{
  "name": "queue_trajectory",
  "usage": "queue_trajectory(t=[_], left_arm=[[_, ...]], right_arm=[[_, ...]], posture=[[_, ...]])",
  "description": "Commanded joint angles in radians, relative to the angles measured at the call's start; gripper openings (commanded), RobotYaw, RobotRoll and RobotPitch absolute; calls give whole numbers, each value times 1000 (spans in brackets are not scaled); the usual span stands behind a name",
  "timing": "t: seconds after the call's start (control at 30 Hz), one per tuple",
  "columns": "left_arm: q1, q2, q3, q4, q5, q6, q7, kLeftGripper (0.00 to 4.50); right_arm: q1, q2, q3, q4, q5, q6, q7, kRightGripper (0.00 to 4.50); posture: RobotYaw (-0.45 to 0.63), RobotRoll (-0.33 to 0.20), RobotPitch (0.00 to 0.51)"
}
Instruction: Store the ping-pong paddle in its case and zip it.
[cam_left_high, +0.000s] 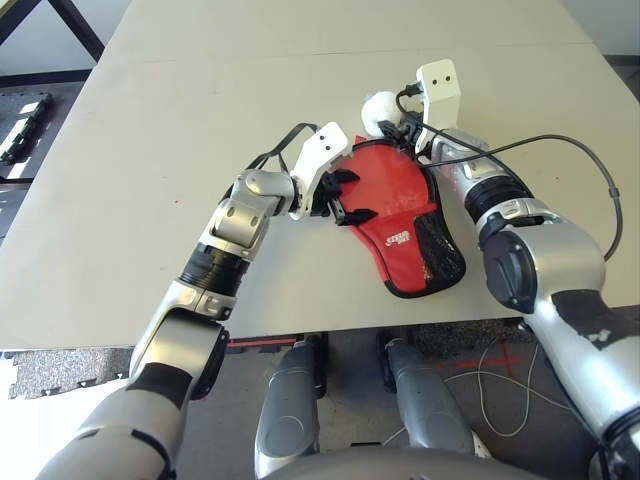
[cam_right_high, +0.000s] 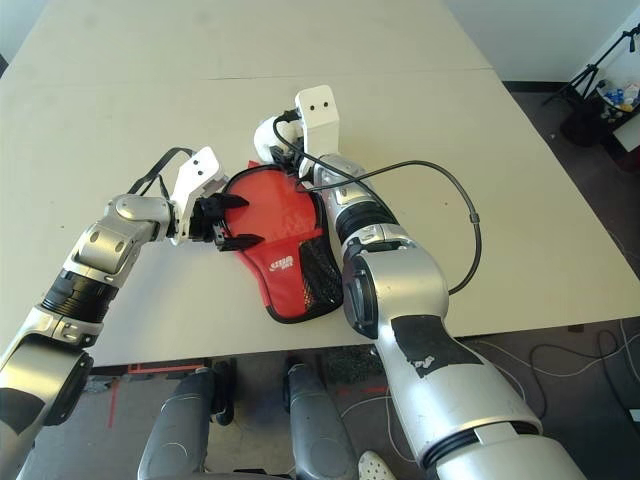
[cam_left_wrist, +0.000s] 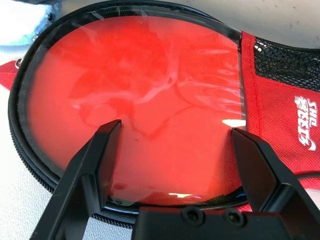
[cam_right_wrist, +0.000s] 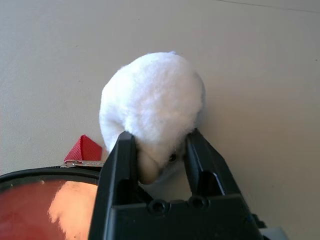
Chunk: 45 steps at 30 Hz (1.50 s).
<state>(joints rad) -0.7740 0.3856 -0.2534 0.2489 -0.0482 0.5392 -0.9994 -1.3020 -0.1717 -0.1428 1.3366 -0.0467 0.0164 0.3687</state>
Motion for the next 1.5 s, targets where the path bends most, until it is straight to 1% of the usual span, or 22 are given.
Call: queue_trajectory(t=[0.03, 0.07, 0.1, 0.47, 0.57, 0.67, 0.8, 1.1, 1.4, 1.5], left_arm=[[40, -3, -44, 28, 6, 33, -6, 4500], [40, -3, -45, 27, 5, 34, -6, 4500], [40, -3, -46, 27, 5, 35, -6, 4500], [37, -10, -53, 36, 4, 31, -5, 4500], [33, -15, -57, 47, 6, 26, -7, 4500], [30, -17, -58, 52, 8, 22, -10, 4500], [26, -19, -66, 64, 11, 17, -15, 4500], [1, -34, -79, 109, 20, -3, -21, 4500], [-16, -47, -84, 142, 22, -21, -20, 4500], [-20, -49, -84, 150, 23, -27, -21, 4500]], right_arm=[[4, -10, 4, 14, -19, -11, -14, 632], [8, -19, 11, 12, -28, -20, -15, 423], [12, -27, 17, 11, -35, -26, -14, 317], [31, -144, 34, 0, -58, -51, 39, 315], [30, -198, 52, -8, -67, -50, 101, 315], [33, -229, 67, -12, -74, -48, 147, 315], [44, -294, 102, -26, -93, -45, 258, 314], [62, -375, 164, -74, -102, -18, 516, 314], [106, -486, 233, -152, -106, 71, 831, 314], [124, -514, 251, -183, -105, 91, 904, 314]], posture=[[12, 0, 272], [12, 0, 273], [12, 0, 273], [-6, 0, 276], [-12, 0, 276], [-15, 0, 276], [-32, 0, 275], [-50, 0, 272], [-60, 0, 268], [-65, 0, 267]])
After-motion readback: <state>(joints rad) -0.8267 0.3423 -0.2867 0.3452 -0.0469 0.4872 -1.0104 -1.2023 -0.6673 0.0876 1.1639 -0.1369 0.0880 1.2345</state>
